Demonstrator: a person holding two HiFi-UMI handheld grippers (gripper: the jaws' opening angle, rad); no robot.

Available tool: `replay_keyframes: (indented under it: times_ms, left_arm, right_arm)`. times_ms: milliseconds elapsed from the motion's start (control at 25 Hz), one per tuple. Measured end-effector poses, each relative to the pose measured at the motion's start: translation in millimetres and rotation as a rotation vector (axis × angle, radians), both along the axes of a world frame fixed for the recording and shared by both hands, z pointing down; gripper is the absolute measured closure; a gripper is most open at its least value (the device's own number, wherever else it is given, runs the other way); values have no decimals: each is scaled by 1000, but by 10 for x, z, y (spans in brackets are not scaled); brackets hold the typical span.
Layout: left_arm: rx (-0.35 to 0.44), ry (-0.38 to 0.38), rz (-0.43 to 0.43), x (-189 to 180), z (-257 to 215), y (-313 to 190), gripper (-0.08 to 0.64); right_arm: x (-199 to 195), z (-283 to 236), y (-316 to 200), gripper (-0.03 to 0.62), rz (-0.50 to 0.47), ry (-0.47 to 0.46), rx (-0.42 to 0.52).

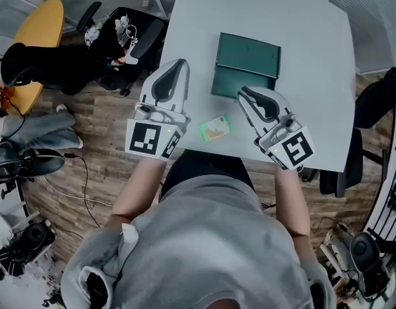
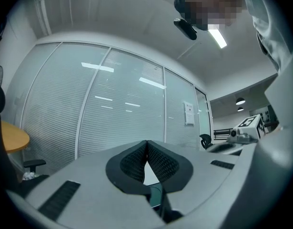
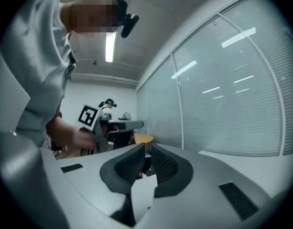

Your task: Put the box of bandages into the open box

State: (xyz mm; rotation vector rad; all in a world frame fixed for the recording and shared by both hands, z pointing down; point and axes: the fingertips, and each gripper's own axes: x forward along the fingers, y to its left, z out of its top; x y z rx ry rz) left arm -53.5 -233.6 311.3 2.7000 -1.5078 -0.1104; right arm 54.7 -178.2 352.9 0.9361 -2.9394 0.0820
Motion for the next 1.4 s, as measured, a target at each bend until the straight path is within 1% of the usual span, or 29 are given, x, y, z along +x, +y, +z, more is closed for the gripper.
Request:
replay_keyframes:
  times_ms: [80,200,320,440,480,520,560,640,720,880,960,1080,1240,1400]
  left_arm:
    - [-7,3,8,-8,37,-30,543]
    - [-11,5,16,-14,62,-79,543]
    - [-13,5,19,-19,83,-113,543]
    - [-21,4,16,-38,111,-114,543]
    - [-25,3,14,-44,123,-110,543]
    - [-29,2,13,-50,135,-105,543]
    - [-33,0,11,-56,146,-99,543]
    - [-38,-4,7,-71,170,-81,543]
    - [-42,-9,0,-98,198,-67,543]
    - [-55,-14,-18,-165,254,-52,543]
    - [-58,-19,-23,-177,271,-37,543]
    - [-60,-27,-28,-184,276,-7,543]
    - [-59,-34,-36,-216,269,8,543]
    - [-62,-37,-38,-225,266,0,543]
  right_arm:
    - [-185,356,80,538,-95,91,-13]
    - [-379,932,245,538,-234,229,-93]
    - [-560,1338,426,537,-353,305,-155]
    - [-705,1678,600,533,-476,381,-185]
    - [-732,1807,660,509,-517,417,-198]
    - [-745,1946,724,437,-556,458,-213]
    - [-748,2086,793,408,-596,506,-223]
    - [-733,2349,936,393,-676,618,-211]
    - [-716,2566,1048,382,-745,722,-177]
    - [-697,2905,1132,353,-819,871,-108]
    - [-698,3015,1139,344,-834,907,-81]
    - [-725,3040,1146,333,-851,904,-64]
    - [-714,3047,1193,331,-888,904,-100]
    - [-693,3048,1167,325,-880,899,-133]
